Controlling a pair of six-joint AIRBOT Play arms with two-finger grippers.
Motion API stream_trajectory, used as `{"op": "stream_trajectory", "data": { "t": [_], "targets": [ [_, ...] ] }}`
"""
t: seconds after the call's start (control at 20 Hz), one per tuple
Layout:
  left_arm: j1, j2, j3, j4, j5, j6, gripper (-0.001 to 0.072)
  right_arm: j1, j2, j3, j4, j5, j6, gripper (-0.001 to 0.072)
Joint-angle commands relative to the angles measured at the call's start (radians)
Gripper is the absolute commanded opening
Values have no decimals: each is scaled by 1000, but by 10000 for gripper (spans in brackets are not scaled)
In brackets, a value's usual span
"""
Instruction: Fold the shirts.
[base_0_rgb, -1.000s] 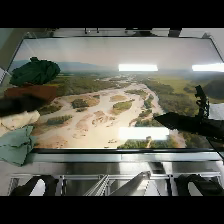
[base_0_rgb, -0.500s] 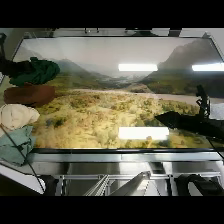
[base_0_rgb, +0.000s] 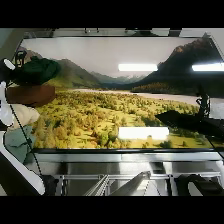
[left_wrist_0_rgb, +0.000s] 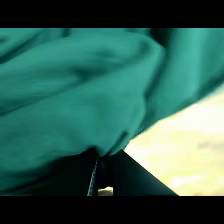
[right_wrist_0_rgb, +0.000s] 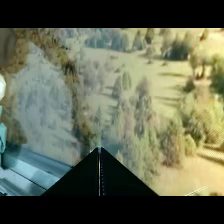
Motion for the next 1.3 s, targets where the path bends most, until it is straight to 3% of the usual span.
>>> {"op": "stream_trajectory", "data": {
  "t": [0.0,0.15,0.3,0.4,0.55,0.7,0.95,1.0,1.1,1.25],
  "targets": [
    [-72,114,16,-84,35,93,29,1,-20,-1,0,-2,0,18],
    [-149,300,-62,-223,54,108,29,1,-29,-1,0,8,0,18],
    [-247,431,-7,-610,-222,266,29,1,-29,-1,0,36,0,18],
    [-321,538,-14,-800,-241,300,30,-2,-29,-1,0,58,-26,17],
    [-366,664,-106,-867,-231,258,29,-21,-28,0,1,84,-110,18],
    [-366,694,-233,-866,-296,192,30,-73,-27,15,3,133,-113,18],
    [-413,656,-520,-864,-315,211,32,-172,-28,29,9,171,-169,17],
    [-422,633,-570,-862,-333,217,140,-187,-28,29,9,171,-198,18],
    [-420,587,-632,-864,-396,216,720,-198,-29,29,10,170,-205,25],
    [-359,523,-610,-859,-564,163,715,-197,-37,29,15,176,-205,25]
  ]
}}
